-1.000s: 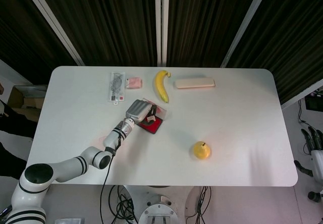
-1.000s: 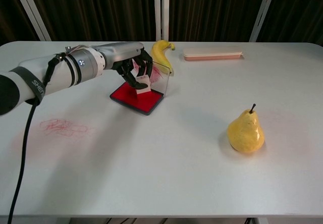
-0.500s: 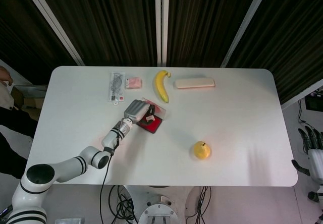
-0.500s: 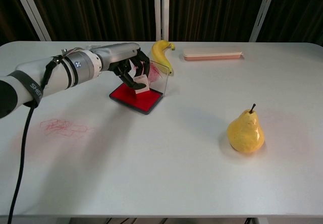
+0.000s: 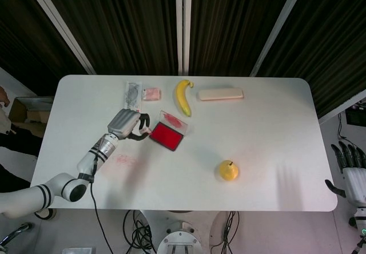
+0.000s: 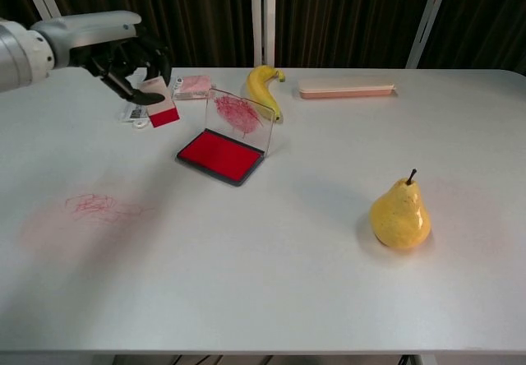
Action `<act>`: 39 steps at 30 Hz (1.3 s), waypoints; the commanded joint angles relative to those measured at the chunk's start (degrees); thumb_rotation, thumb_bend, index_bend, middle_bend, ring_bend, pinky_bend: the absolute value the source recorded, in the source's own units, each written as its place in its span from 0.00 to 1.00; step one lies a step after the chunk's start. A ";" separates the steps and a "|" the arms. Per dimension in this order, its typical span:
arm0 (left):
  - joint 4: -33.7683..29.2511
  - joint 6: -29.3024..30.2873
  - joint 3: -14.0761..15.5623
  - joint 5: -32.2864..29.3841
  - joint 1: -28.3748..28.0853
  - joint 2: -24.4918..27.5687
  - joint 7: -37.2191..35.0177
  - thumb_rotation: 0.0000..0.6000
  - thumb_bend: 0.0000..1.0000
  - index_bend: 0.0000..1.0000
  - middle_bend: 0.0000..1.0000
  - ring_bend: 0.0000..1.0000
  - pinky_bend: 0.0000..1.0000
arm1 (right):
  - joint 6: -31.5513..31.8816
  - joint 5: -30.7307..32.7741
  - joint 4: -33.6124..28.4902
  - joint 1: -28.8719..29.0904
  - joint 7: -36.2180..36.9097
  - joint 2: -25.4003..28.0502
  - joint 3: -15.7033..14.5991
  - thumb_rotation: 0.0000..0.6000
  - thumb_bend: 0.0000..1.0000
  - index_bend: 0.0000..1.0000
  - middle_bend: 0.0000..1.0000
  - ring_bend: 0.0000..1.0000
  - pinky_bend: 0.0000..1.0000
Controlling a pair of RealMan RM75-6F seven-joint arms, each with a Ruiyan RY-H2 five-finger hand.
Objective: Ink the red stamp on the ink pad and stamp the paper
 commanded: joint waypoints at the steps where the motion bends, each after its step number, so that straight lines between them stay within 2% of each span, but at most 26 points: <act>1: -2.63 3.73 5.16 2.42 4.93 2.54 0.35 1.00 0.39 0.59 0.65 0.93 1.00 | 0.09 -0.27 -0.40 0.12 -0.38 -0.04 -0.08 1.00 0.11 0.00 0.00 0.00 0.00; 5: -0.49 5.31 8.22 4.00 7.69 1.48 -0.82 1.00 0.40 0.59 0.65 0.93 1.00 | 0.06 -0.20 -1.04 0.27 -0.91 0.15 0.01 1.00 0.11 0.00 0.00 0.00 0.00; 13: 5.95 12.28 9.76 7.02 12.25 -3.59 -2.56 1.00 0.40 0.58 0.64 0.93 1.00 | -0.54 0.15 -1.84 0.45 -2.69 0.28 -0.19 1.00 0.11 0.00 0.00 0.00 0.00; 32: 13.44 8.34 9.19 7.66 12.38 -6.95 -9.26 1.00 0.40 0.58 0.64 0.93 1.00 | 0.77 0.29 -3.08 0.14 -3.46 0.54 0.13 1.00 0.11 0.00 0.00 0.00 0.00; 39: 14.43 8.51 9.23 8.73 12.32 -7.34 -9.19 1.00 0.39 0.53 0.62 0.93 1.00 | 0.50 0.53 -3.11 0.16 -3.41 0.52 0.07 1.00 0.11 0.00 0.00 0.00 0.00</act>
